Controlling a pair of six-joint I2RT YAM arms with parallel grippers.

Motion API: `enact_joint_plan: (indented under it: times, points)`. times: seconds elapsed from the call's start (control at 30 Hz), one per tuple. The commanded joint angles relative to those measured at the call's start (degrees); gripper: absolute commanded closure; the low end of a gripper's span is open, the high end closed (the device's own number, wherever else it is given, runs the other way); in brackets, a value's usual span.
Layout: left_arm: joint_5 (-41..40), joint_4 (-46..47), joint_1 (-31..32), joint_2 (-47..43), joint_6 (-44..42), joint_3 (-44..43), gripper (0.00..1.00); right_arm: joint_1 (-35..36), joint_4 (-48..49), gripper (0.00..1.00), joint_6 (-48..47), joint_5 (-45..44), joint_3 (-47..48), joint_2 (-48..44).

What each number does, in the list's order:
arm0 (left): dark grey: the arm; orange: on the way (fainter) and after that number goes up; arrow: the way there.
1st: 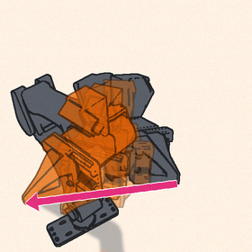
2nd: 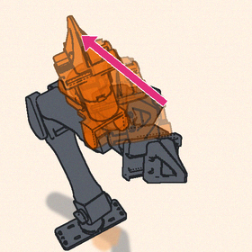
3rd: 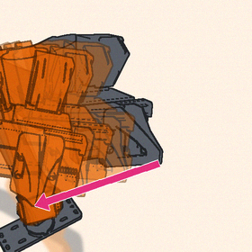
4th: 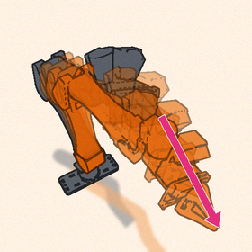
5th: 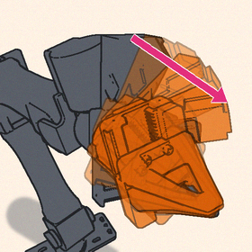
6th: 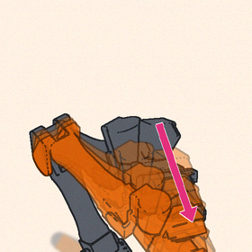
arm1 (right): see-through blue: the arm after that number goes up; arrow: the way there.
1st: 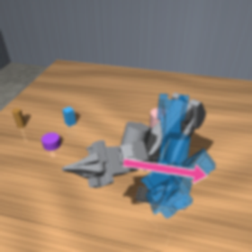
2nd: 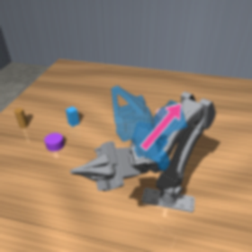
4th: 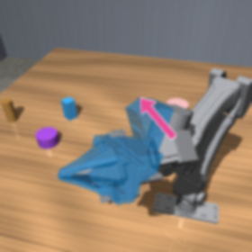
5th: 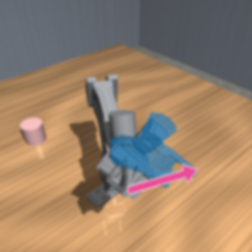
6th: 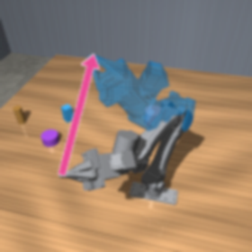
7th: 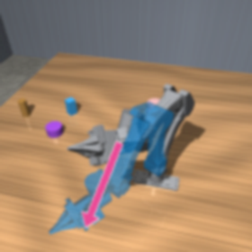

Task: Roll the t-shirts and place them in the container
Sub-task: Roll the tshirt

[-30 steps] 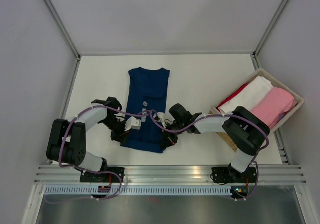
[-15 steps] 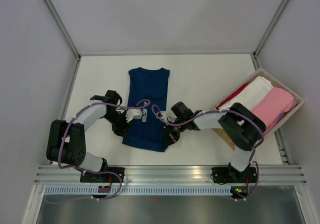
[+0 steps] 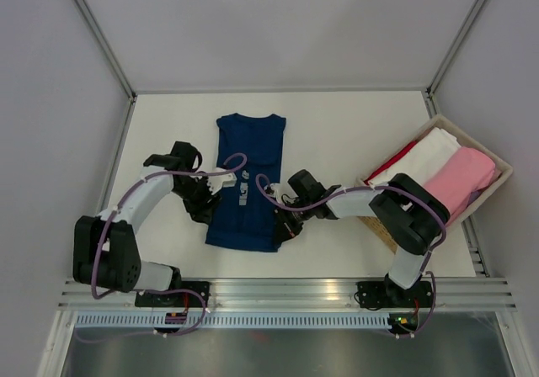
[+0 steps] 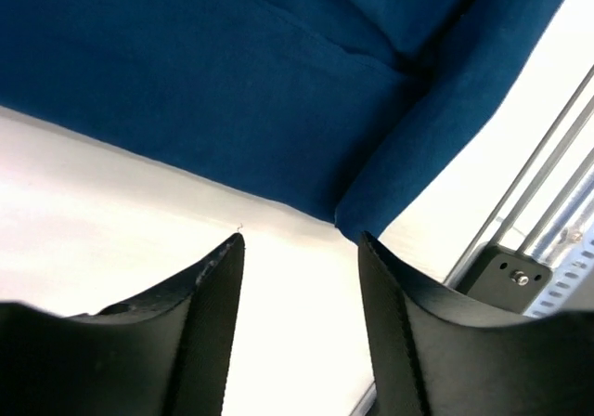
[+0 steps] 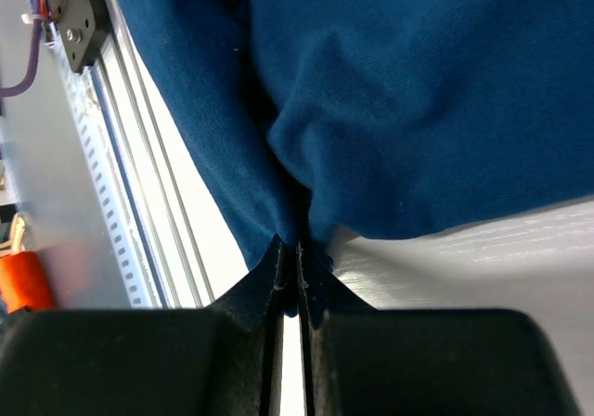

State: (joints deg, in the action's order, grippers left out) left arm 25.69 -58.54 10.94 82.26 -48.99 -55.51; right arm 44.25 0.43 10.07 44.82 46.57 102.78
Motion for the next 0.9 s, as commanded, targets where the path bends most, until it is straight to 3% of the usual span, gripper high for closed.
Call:
enact_joint_plan:
  times: [0.0, 0.3, 0.5, 0.73, 0.87]
  points:
    - [2.4, 1.7, 0.0, -8.6, -5.7, 3.4, 0.41, 0.0, 0.6, 0.91, -1.7, -4.2, 1.1, -2.8]
    - [0.8, 13.7, 6.4, -9.4, -6.2, 8.2, 0.31, -0.2, -1.8, 0.91, -1.6, -6.6, 1.4, -3.2]
    - [3.7, 13.9, 10.5, -13.2, -9.0, 13.5, 0.31, -0.1, -1.7, 0.90, 0.8, -8.0, 0.8, -3.6]
    - [3.7, 14.7, 10.7, -12.5, -10.2, 15.9, 0.46, -0.1, -0.9, 0.87, 2.8, -8.6, -0.3, -5.0]
    - [5.2, 14.8, 10.7, -13.8, -10.3, 15.5, 0.46, -0.1, -1.0, 0.87, 2.8, -9.0, -0.3, -5.0]
